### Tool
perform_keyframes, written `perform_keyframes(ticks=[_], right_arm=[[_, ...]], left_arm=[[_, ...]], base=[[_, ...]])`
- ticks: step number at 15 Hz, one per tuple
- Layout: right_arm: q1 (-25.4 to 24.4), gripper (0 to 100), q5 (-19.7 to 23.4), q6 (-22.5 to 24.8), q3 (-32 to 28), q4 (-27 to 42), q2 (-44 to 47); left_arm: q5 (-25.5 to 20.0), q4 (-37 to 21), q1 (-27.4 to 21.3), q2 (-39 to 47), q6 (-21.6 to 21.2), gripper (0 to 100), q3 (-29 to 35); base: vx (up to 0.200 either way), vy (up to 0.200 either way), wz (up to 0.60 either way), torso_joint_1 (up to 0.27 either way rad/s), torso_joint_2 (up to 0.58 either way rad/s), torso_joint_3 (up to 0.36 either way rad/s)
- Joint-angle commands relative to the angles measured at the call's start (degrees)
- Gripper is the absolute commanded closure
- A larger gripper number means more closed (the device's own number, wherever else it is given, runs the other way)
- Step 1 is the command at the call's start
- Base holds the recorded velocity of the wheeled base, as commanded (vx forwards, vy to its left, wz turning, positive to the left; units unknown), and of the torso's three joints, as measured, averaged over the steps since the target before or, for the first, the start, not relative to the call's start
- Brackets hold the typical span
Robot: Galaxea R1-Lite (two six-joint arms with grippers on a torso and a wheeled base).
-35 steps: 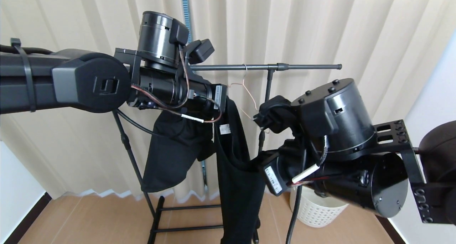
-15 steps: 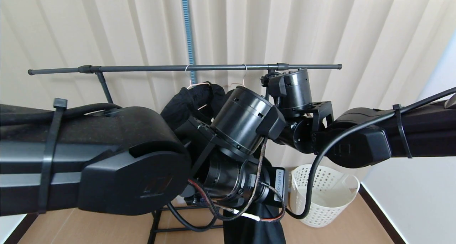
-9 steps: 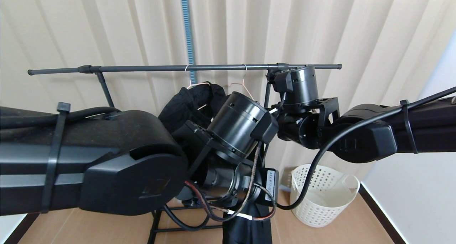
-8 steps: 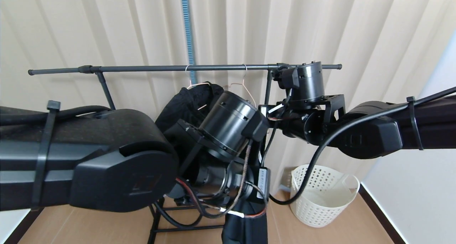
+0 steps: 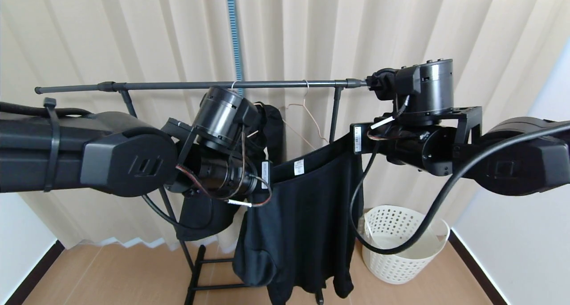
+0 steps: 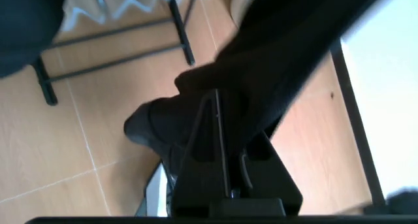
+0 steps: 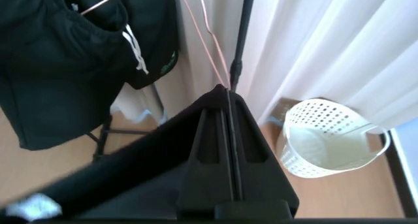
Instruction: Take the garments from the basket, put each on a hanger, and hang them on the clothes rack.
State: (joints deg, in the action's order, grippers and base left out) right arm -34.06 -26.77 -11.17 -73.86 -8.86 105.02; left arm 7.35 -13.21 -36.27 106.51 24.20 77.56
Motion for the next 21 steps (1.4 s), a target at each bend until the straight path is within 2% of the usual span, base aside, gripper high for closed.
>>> perform_keyframes(ticks=[1, 2, 4, 5, 8, 13, 15, 21], right_arm=[[-0.6, 100, 0.0, 1.9, 3.0, 0.1, -4.7], [-1.6, 100, -0.3, 3.8, 4.5, 0.2, -6.2], [-2.3, 100, -2.3, 5.0, 5.3, 0.4, -6.8], [-3.0, 100, -4.1, 6.0, 5.7, 0.4, -6.8], [-3.4, 100, -5.0, 7.1, 6.5, 0.5, -6.8], [-3.4, 100, -6.3, 7.2, 6.5, 0.5, -6.8], [-3.4, 100, -6.5, 7.2, 6.5, 0.4, -6.8], [-3.4, 100, -6.4, 7.2, 6.9, 0.2, -6.7]], left_arm=[[0.0, 1.5, 3.2, 5.7, -0.6, 100, 5.3], [0.0, 1.5, 3.0, 7.1, -0.5, 100, 7.9], [0.0, 1.7, 1.7, 7.0, -0.2, 100, 8.1], [0.0, 2.3, 0.3, 6.9, 0.6, 100, 7.2], [-0.1, 2.7, -0.8, 2.7, 1.0, 100, 3.7], [-0.3, 12.4, -0.8, -3.5, 0.9, 100, -6.9], [-0.2, 14.4, -0.6, -3.4, 0.7, 100, -7.9], [-0.2, 14.4, -0.6, -3.1, 0.5, 100, -9.2]], base=[[0.000, 0.000, 0.00, 0.000, 0.00, 0.000], [0.000, 0.000, 0.00, 0.000, 0.00, 0.000], [0.000, 0.000, 0.00, 0.000, 0.00, 0.000], [0.000, 0.000, 0.00, 0.000, 0.00, 0.000], [0.000, 0.000, 0.00, 0.000, 0.00, 0.000], [0.000, 0.000, 0.00, 0.000, 0.00, 0.000], [0.000, 0.000, 0.00, 0.000, 0.00, 0.000], [0.000, 0.000, 0.00, 0.000, 0.00, 0.000]])
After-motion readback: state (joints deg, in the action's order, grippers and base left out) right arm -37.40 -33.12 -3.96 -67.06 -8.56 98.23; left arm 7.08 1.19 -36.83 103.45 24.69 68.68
